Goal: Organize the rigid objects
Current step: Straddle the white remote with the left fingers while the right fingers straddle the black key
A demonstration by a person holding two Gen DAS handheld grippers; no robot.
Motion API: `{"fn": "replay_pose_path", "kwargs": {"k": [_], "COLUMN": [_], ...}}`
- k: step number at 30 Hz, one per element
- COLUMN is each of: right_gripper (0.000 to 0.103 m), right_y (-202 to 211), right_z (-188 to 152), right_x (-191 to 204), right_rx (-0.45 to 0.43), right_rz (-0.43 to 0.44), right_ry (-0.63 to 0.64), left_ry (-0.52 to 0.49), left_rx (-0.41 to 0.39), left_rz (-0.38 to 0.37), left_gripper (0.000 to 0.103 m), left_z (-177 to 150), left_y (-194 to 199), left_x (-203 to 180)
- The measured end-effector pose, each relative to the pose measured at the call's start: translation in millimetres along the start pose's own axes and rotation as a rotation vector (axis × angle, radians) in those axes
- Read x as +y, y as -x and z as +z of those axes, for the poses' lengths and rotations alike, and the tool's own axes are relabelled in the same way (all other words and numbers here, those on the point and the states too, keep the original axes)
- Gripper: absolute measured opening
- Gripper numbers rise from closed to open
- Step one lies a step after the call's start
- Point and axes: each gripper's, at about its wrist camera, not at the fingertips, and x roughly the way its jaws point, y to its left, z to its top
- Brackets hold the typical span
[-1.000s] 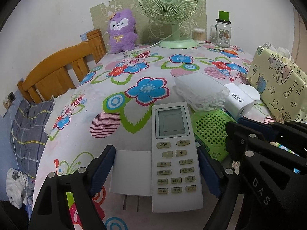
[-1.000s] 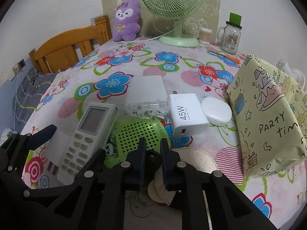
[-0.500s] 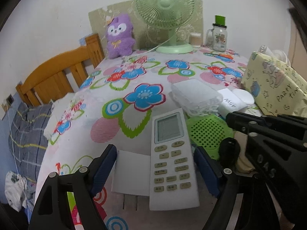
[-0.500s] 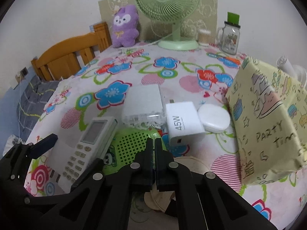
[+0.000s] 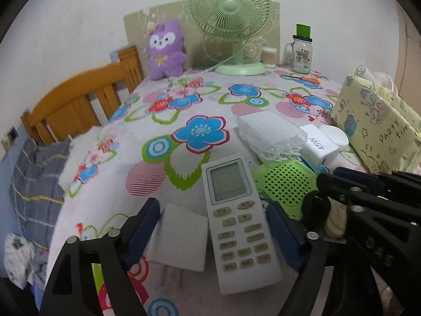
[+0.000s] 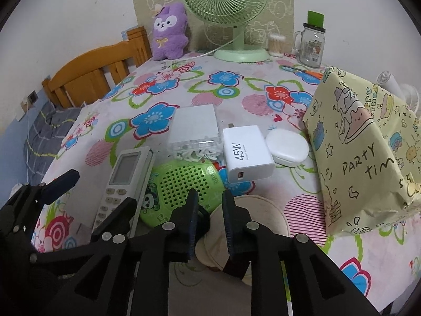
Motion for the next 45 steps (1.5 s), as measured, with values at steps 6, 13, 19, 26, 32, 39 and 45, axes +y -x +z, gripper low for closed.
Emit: {"fn": "replay_pose_path", "kwargs": {"k": [6,13,19,26,32,39,45], "right_gripper": [0.028,0.028,0.028,0.028,0.028,0.028,0.028], "right_y": [0,-4,-4,-2,1,6,7], "right_z": [4,4,6,4,-2,-11,-13], "right_x": [-5,3,13,18,15,13,12], "right_rx": [-0.004,0.009,0.009,0.011,0.016,0.02,0.022], "right_rz": [-0.007,0.01,0.018,0.021,0.027,0.04,0.048], "right_ry": [-0.023,-0.011,-0.005,0.005,0.008,0.018,0.023], "left_ry": [0.057,0.101,0.114,0.119,0.11,0.119,0.137], "left_rx": [0.04,0.086,0.063,0.101,0.101,0.1,0.097], "left_rz": [-0.035,-0.055,-0.055,-0.06,-0.051,-0.023,-0.016], "left_gripper": [0.088,0.089,0.089,0.089,0.088,0.083,0.081], "left_z": [3,-4,-4,-17,-24,-32,-32], "left_y": [-7,-6,7,9,19,27,26], "left_x": [13,31,42,40,30,22,19]}}
